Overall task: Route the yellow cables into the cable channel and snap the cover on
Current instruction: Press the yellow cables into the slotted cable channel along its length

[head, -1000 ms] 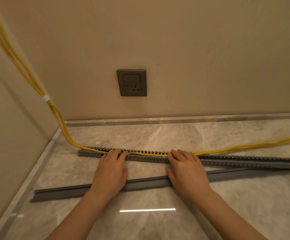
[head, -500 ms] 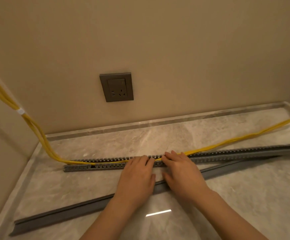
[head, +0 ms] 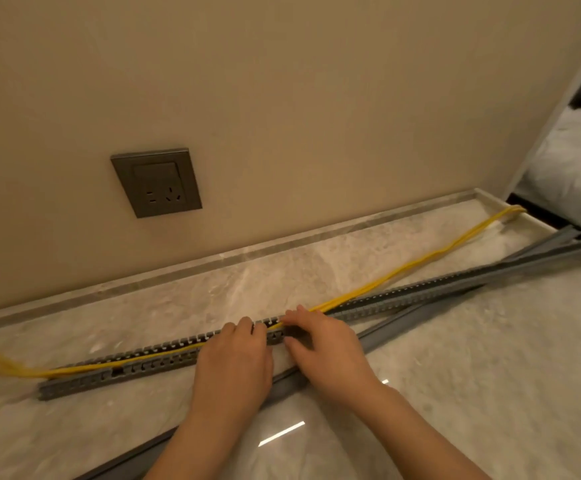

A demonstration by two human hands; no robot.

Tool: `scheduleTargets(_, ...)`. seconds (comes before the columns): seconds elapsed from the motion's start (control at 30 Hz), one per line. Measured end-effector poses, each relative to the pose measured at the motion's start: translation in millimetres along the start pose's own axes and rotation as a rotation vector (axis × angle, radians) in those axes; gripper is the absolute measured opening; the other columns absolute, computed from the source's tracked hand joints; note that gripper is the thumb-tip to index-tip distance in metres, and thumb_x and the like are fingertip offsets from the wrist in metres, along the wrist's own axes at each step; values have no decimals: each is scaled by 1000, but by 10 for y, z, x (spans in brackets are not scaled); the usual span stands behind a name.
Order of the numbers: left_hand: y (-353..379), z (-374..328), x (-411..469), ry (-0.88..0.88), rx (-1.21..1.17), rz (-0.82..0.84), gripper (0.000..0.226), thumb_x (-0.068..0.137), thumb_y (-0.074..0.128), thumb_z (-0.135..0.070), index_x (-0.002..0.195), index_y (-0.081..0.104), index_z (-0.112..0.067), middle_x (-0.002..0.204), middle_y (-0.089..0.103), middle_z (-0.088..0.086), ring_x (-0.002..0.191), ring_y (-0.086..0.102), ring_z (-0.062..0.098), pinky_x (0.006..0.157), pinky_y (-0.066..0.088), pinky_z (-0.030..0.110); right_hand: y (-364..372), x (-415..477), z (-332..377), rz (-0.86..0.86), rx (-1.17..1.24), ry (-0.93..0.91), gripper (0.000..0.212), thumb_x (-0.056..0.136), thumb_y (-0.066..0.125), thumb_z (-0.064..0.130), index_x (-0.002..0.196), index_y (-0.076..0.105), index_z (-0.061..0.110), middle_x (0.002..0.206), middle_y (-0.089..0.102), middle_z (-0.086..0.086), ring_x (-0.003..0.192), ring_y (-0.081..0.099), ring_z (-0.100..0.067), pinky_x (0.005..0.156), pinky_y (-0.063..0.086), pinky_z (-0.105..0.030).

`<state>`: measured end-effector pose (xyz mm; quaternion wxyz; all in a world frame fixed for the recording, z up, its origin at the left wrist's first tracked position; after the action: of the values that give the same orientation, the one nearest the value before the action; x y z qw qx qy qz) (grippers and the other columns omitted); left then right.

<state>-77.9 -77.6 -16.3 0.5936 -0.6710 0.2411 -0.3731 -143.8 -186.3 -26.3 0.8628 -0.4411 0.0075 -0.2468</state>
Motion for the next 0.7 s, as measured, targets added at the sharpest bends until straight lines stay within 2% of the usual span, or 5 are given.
scheduleTargets(0.23, -60, -97, 40, -29, 96, 68, 14, 75, 65, -31, 80, 64, -19, 74, 63, 1, 67, 62, 23, 57, 47, 32, -374, 176, -273, 53, 65, 3, 25, 87, 57, 18, 109, 67, 24, 106, 68, 3, 91, 60, -7, 83, 44, -19)
scheduleTargets(0.33, -103, -249, 133, -50, 119, 56, 12, 73, 68, -30, 76, 64, -19, 73, 62, 1, 70, 60, 22, 60, 47, 32, -530, 287, -494, 111, 27, -4, 26, 89, 55, 22, 113, 64, 26, 110, 67, 5, 96, 60, -7, 83, 43, -19)
scheduleTargets(0.47, -47, -480, 243, -127, 106, 62, 20, 92, 40, -33, 103, 52, -22, 103, 56, -1, 97, 52, 20, 74, 41, 32, -668, 390, -750, 200, -50, -66, 27, 92, 52, 28, 116, 62, 25, 114, 66, 4, 100, 59, -9, 88, 46, -24)
scheduleTargets(0.53, -35, -592, 318, -172, 114, 38, 20, 92, 43, -37, 101, 51, -22, 102, 55, -2, 96, 53, 19, 74, 40, 31, -741, 447, -873, 251, -81, -105, 27, 93, 50, 32, 116, 62, 25, 114, 66, 5, 102, 59, -10, 90, 47, -27)
scheduleTargets(0.7, -71, -679, 374, -206, 134, 31, 43, 29, 93, -32, 51, 57, -21, 48, 55, -5, 43, 56, 13, 36, 39, 18, -913, 635, -1157, 280, -231, -207, 31, 94, 41, 44, 100, 66, 27, 95, 70, 6, 88, 61, -14, 78, 48, -33)
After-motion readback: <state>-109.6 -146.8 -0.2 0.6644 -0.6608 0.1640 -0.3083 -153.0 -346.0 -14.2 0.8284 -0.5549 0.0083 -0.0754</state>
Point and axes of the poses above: each hand's wrist, its own x-axis towards the middle knuckle, its own y-axis out of the palm, z = x × y, the point moved 3 cm from there along x, towards the middle knuckle
